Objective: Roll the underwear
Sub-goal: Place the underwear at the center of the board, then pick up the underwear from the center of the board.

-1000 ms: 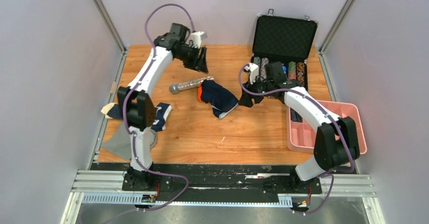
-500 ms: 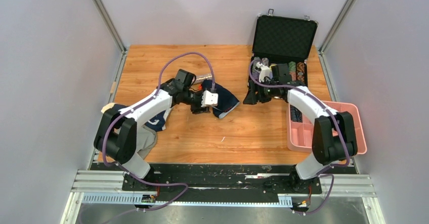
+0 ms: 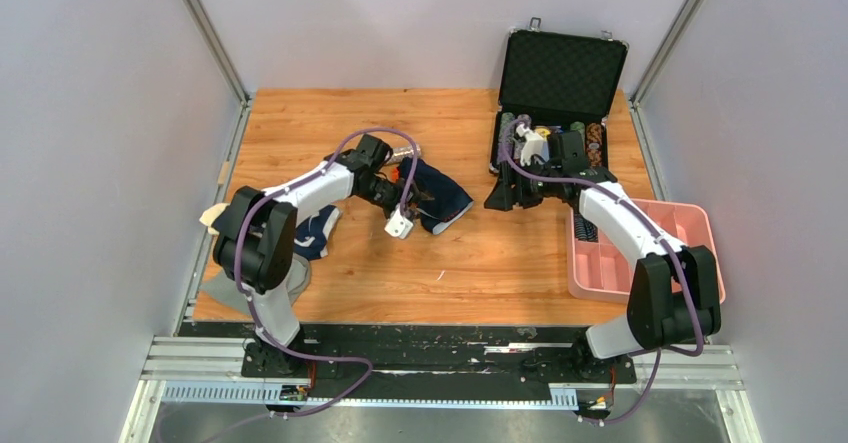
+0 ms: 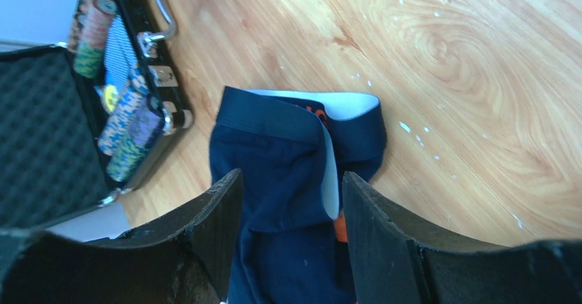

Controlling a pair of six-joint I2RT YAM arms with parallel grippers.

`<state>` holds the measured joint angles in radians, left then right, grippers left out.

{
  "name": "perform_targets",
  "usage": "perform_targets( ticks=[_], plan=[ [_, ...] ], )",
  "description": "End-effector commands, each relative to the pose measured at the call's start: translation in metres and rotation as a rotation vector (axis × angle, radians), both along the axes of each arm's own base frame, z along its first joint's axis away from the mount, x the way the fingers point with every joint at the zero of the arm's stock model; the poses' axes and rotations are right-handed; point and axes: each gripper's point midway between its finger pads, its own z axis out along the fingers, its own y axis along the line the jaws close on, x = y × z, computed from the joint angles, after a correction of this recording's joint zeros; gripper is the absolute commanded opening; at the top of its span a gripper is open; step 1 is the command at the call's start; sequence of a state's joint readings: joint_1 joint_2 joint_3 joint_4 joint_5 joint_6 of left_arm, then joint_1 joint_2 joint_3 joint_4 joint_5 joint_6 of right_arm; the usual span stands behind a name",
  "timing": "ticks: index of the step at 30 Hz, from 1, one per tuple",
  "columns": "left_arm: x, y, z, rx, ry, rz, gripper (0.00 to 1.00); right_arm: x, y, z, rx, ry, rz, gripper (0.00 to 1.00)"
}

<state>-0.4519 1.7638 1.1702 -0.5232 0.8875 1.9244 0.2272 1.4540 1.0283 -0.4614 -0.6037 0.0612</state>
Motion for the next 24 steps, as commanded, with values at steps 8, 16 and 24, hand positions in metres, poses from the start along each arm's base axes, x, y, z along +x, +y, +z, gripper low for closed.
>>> perform_targets(
  ticks=[8, 16, 24],
  plan=[
    [-0.006, 0.025, 0.005, 0.063, -0.244, -0.370, 0.64, 0.007, -0.011, 0.015, 0.043, -0.031, -0.054, 0.63],
    [0.025, 0.001, 0.007, -0.115, -0.524, -0.333, 0.66, 0.011, -0.011, 0.013, 0.048, -0.024, -0.063, 0.64],
    [0.038, -0.007, 0.019, -0.158, -0.608, -0.332, 0.61, 0.015, -0.013, 0.012, 0.046, -0.020, -0.076, 0.64]
  ],
)
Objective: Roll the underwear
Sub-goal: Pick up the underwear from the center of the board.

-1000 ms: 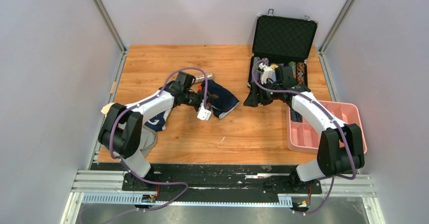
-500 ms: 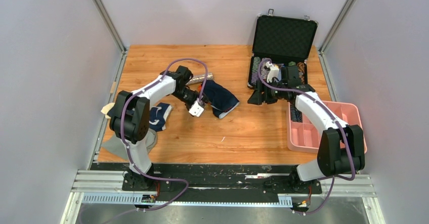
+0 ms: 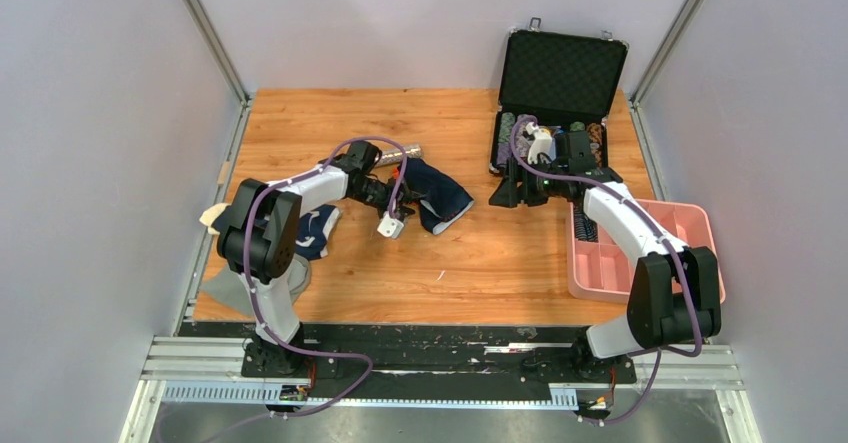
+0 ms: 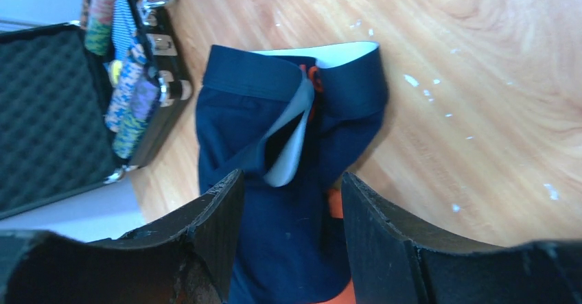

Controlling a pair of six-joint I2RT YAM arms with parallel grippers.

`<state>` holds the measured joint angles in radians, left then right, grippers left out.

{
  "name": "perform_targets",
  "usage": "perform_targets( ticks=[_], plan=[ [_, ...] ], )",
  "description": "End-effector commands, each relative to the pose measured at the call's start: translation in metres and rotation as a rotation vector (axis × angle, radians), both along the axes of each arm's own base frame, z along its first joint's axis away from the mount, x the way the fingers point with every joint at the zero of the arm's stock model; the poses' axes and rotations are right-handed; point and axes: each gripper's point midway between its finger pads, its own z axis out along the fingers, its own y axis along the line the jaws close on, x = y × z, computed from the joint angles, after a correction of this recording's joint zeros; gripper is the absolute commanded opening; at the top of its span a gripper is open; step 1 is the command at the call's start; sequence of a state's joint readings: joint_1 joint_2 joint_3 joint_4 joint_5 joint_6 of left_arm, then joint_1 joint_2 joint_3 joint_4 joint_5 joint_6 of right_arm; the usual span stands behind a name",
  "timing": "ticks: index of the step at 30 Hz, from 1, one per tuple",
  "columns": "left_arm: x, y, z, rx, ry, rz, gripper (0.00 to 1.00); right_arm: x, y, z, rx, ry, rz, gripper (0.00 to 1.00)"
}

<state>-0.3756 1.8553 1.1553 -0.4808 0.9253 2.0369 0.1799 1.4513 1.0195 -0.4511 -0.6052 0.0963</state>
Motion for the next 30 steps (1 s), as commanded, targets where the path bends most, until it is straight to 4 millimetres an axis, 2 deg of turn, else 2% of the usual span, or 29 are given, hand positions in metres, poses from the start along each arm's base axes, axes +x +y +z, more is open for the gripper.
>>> perform_targets(
  ticks=[1, 4, 6, 9, 13, 21, 23, 30],
  plan=[
    [0.017, -0.026, 0.052, -0.146, -0.592, -0.324, 0.61, 0.008, 0.001, 0.013, 0.029, -0.044, -0.008, 0.64],
    [0.019, -0.026, 0.062, -0.160, -0.601, -0.306, 0.61, 0.008, -0.001, 0.010, 0.028, -0.041, -0.018, 0.65],
    [0.021, -0.027, 0.062, -0.158, -0.602, -0.307, 0.61, 0.007, -0.002, 0.009, 0.030, -0.036, -0.020, 0.65],
    [0.020, -0.028, 0.052, -0.147, -0.587, -0.330, 0.62, 0.007, -0.002, 0.007, 0.030, -0.030, -0.021, 0.65],
    [0.020, -0.032, 0.049, -0.145, -0.584, -0.360, 0.60, 0.010, -0.003, 0.010, 0.027, -0.040, -0.026, 0.65],
    [0.003, -0.050, 0.045, -0.164, -0.556, -0.418, 0.54, 0.008, -0.009, 0.008, 0.026, -0.032, -0.046, 0.65],
    [0.001, -0.054, 0.040, -0.156, -0.544, -0.429, 0.52, 0.008, -0.010, 0.007, 0.025, -0.033, -0.050, 0.65],
    [0.005, -0.056, 0.029, -0.106, -0.556, -0.434, 0.28, 0.003, -0.015, 0.008, 0.025, -0.033, -0.066, 0.65]
  ],
)
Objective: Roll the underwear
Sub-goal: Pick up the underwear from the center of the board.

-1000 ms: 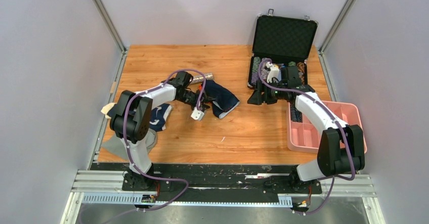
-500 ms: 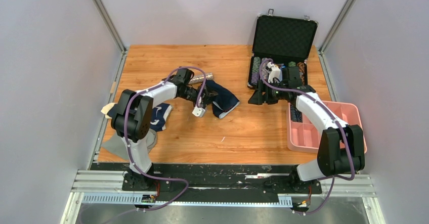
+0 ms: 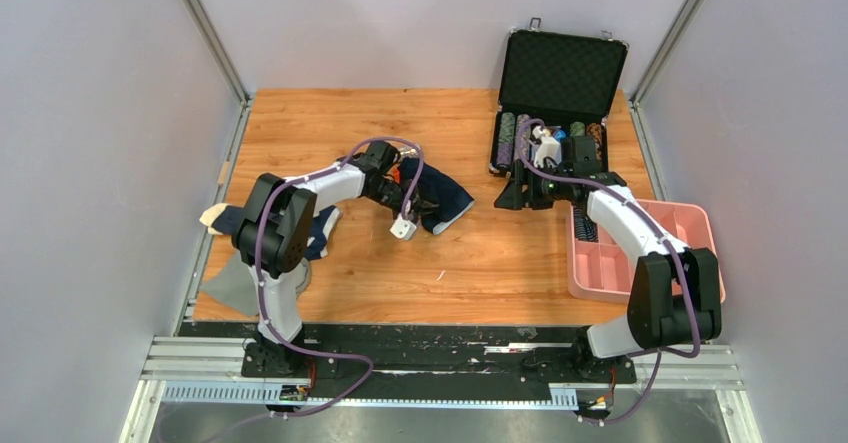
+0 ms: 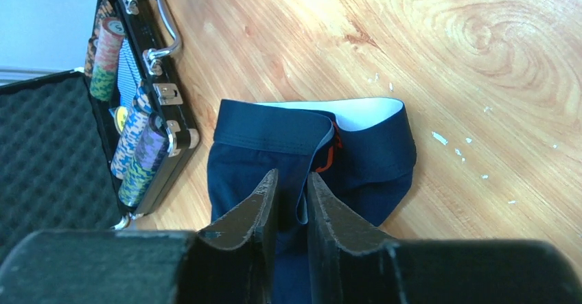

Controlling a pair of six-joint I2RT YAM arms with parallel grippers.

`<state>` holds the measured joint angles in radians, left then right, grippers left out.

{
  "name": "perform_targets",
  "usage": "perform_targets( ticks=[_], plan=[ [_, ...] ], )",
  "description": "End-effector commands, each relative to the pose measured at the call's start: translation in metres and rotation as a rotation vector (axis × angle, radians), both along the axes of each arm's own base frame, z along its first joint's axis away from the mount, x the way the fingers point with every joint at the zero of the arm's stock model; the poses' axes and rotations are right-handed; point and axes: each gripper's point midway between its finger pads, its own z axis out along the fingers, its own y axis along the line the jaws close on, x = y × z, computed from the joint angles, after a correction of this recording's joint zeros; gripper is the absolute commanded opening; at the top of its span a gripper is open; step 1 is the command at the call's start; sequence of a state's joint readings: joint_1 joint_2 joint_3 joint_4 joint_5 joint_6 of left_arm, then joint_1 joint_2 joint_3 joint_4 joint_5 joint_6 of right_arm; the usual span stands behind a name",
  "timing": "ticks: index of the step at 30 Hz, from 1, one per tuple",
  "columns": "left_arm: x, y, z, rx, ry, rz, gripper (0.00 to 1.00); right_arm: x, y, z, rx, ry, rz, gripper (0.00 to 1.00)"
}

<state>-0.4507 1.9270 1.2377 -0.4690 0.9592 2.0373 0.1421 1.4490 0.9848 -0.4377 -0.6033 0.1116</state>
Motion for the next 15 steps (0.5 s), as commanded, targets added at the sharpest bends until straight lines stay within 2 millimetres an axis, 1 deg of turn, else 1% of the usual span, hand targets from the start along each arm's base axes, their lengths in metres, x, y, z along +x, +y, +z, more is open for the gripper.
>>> perform_targets(
  ticks=[1, 4, 5, 6, 7, 9, 10, 11, 12, 13, 14, 15],
  plan=[
    [0.009, -0.016, 0.027, -0.082, -0.555, -0.331, 0.24, 0.003, -0.002, 0.018, 0.021, -0.063, -0.019, 0.65],
    [0.012, -0.009, 0.035, -0.069, -0.562, -0.312, 0.17, 0.002, -0.003, 0.017, 0.022, -0.058, -0.019, 0.65],
    [0.013, -0.008, 0.037, -0.066, -0.565, -0.308, 0.13, 0.002, -0.003, 0.017, 0.023, -0.058, -0.018, 0.65],
    [0.014, -0.006, 0.043, -0.068, -0.575, -0.301, 0.10, 0.002, -0.002, 0.017, 0.026, -0.058, -0.013, 0.65],
    [0.015, -0.006, 0.046, -0.070, -0.570, -0.291, 0.04, 0.003, -0.002, 0.017, 0.030, -0.061, -0.010, 0.65],
    [0.017, -0.007, 0.062, -0.090, -0.567, -0.259, 0.00, 0.005, 0.002, 0.021, 0.037, -0.079, 0.013, 0.64],
    [0.018, -0.009, 0.078, -0.103, -0.581, -0.247, 0.00, 0.006, 0.003, 0.025, 0.045, -0.094, 0.031, 0.63],
    [0.020, -0.009, 0.084, -0.099, -0.550, -0.216, 0.00, 0.007, 0.006, 0.030, 0.043, -0.120, 0.054, 0.63],
    [0.020, -0.012, 0.102, -0.101, -0.554, -0.198, 0.00, 0.008, 0.009, 0.032, 0.028, -0.148, 0.075, 0.63],
    [0.024, -0.010, 0.107, -0.077, -0.500, -0.138, 0.00, 0.009, 0.012, 0.034, 0.006, -0.176, 0.093, 0.64],
    [0.027, -0.011, 0.123, -0.058, -0.459, -0.068, 0.00, 0.009, 0.016, 0.036, -0.010, -0.200, 0.112, 0.66],
    [0.029, -0.011, 0.131, -0.054, -0.436, -0.035, 0.00, 0.008, 0.021, 0.038, -0.015, -0.215, 0.127, 0.68]
  ],
)
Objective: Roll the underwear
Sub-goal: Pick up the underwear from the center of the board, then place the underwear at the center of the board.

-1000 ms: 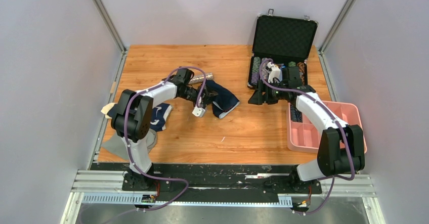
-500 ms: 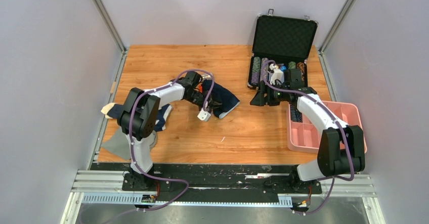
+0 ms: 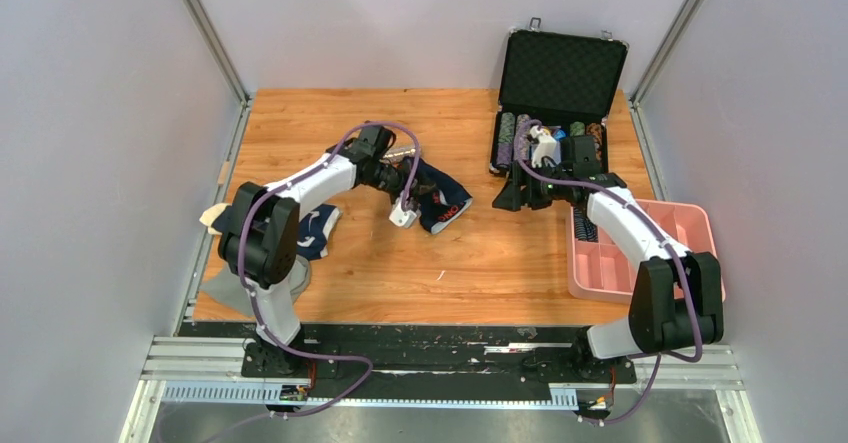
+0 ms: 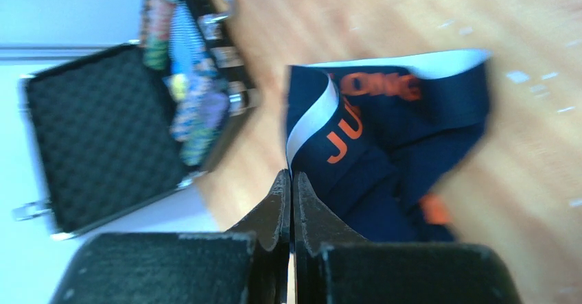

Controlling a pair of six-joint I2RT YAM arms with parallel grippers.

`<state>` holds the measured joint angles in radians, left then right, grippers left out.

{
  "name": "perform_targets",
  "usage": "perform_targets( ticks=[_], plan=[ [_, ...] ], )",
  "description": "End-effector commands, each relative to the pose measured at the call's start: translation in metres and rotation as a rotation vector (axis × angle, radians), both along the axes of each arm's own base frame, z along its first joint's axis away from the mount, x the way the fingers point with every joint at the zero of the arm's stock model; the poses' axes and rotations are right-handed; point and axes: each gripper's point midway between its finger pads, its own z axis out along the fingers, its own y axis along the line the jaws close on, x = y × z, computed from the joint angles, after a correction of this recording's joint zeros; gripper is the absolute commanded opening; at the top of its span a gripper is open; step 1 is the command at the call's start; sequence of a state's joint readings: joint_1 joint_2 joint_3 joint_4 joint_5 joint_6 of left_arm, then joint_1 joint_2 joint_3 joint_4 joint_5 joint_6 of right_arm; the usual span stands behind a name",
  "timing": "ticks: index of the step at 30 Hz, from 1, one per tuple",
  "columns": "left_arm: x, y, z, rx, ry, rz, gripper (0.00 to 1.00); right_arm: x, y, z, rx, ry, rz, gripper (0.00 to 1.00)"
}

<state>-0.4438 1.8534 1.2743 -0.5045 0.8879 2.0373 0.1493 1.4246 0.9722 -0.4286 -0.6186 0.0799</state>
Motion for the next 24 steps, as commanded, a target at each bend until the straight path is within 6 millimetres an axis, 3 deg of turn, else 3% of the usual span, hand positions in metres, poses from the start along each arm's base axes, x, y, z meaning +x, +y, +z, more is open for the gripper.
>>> perform_targets(
  ticks=[1, 6, 9, 13, 14, 15, 18, 21, 24],
  plan=[
    [0.017, -0.017, 0.112, -0.064, -0.301, -0.015, 0.00, 0.011, 0.022, 0.033, -0.013, -0.183, 0.102, 0.69],
    [0.023, -0.002, 0.145, -0.032, -0.085, 0.270, 0.00, 0.002, 0.039, 0.025, -0.020, -0.175, 0.152, 0.72],
    [0.020, 0.007, 0.172, -0.067, 0.108, 0.476, 0.00, 0.007, 0.041, 0.025, -0.038, -0.181, 0.145, 0.74],
    [0.009, 0.004, 0.219, -0.170, 0.357, 0.675, 0.00, 0.006, 0.052, 0.045, -0.009, -0.253, 0.226, 0.75],
    [0.004, 0.005, 0.217, -0.153, 0.417, 0.700, 0.00, 0.002, 0.057, 0.050, 0.002, -0.278, 0.265, 0.75],
    [0.001, 0.004, 0.232, -0.189, 0.476, 0.741, 0.00, -0.004, 0.062, 0.054, 0.011, -0.300, 0.307, 0.75],
    [-0.007, 0.003, 0.250, -0.228, 0.638, 0.842, 0.00, -0.014, 0.069, 0.059, 0.011, -0.339, 0.362, 0.76],
    [-0.011, 0.002, 0.270, -0.279, 0.716, 0.884, 0.00, -0.021, 0.070, 0.069, 0.017, -0.364, 0.372, 0.77],
    [-0.018, 0.002, 0.303, -0.354, 0.764, 0.892, 0.00, -0.030, 0.067, 0.093, 0.020, -0.454, 0.392, 0.77]
  ],
)
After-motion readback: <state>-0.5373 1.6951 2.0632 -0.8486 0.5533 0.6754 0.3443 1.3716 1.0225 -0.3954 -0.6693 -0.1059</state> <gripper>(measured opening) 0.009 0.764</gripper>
